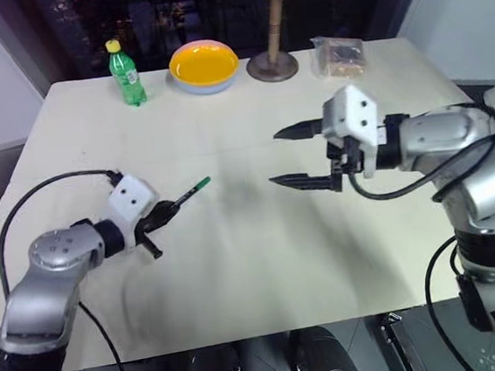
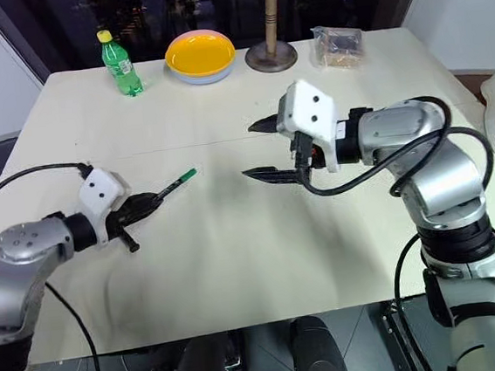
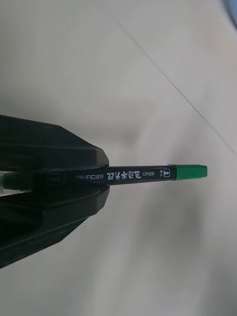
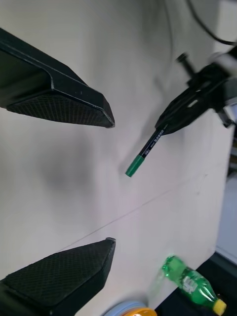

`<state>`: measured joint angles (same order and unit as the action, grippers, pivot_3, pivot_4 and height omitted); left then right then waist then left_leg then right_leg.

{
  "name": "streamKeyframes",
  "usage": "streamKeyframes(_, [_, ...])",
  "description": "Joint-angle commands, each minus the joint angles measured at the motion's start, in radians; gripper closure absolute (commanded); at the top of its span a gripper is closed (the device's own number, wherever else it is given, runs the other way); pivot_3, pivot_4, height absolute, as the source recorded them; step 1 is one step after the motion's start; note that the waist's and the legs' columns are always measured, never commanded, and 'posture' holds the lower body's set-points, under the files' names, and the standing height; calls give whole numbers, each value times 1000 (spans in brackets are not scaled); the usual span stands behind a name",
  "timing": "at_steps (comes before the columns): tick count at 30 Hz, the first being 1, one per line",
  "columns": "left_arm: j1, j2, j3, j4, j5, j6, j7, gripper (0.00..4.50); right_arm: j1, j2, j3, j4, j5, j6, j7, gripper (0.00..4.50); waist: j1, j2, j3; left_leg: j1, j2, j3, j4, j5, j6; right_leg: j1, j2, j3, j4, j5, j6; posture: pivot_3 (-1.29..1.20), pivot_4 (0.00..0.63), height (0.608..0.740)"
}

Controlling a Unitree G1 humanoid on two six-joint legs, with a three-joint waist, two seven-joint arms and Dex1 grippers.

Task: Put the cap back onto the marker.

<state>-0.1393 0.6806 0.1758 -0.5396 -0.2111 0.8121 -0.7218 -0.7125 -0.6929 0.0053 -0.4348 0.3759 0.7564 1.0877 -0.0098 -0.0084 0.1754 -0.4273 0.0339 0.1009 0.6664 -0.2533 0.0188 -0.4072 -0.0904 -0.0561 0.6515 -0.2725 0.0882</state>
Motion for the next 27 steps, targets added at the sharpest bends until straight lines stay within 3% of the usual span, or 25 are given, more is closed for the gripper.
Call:
streamKeyframes(1, [52,-47,78,-88,-13,47,99,4500,-20,-40,-72,-34,94,31,8,830,-1,0,0,0,0,0,0,0,0,0,-2,0,0,0,0,0,150,740])
streamKeyframes(12, [182,-283,176,-206,-28,194,369,4500,-68,-143,-68,40,208,36,59,830,-3,0,0,0,-1,-1,-1,0,0,0,-5,1,0,-1,-3,0,150,740])
streamKeyframes(27, [242,-314,170,-181,-25,197,490,4500,-98,-157,-56,49,271,55,69,830,-4,0,0,0,-1,-2,-2,-2,-1,-1,-8,1,-3,-2,-6,0,150,740])
